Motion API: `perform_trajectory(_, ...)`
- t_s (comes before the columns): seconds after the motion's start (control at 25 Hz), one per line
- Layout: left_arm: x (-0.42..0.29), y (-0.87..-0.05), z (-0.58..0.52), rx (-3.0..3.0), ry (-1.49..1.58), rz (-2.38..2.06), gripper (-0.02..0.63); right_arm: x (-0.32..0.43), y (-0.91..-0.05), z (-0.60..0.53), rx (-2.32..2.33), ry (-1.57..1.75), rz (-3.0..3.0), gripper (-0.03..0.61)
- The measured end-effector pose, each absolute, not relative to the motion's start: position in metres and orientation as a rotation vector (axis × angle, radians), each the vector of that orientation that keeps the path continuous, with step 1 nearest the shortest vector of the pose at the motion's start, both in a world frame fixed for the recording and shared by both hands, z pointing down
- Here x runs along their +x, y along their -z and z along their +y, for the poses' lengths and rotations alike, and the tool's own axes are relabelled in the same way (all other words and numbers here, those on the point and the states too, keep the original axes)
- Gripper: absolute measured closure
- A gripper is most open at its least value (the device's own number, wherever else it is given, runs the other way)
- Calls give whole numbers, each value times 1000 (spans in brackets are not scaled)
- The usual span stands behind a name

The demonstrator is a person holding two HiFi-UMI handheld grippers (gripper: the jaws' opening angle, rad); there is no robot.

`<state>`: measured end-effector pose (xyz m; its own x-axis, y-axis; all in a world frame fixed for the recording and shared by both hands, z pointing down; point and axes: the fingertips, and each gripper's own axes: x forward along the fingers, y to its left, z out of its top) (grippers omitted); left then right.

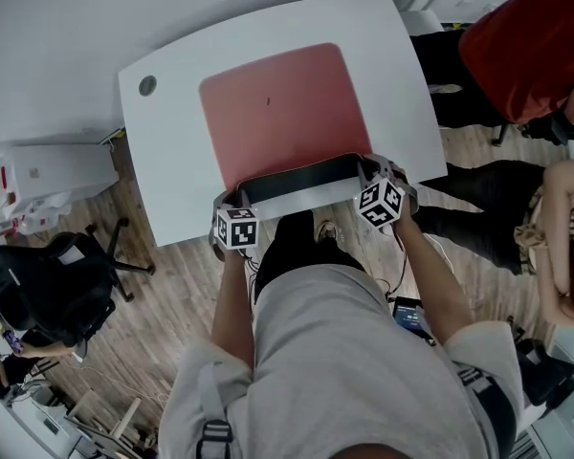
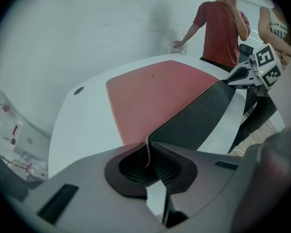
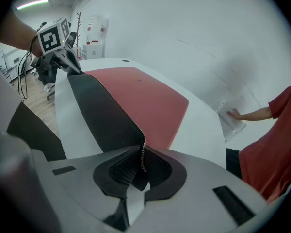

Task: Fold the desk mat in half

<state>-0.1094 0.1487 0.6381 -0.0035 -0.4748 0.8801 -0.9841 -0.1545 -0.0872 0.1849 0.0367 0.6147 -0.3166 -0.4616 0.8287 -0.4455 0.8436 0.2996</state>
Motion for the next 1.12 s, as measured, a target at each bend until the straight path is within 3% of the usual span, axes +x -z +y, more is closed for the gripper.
perform_trajectory(1.12,-121,-640,117,1707,-1057,-1484,580,171,-618,1,665,1,-1922,523)
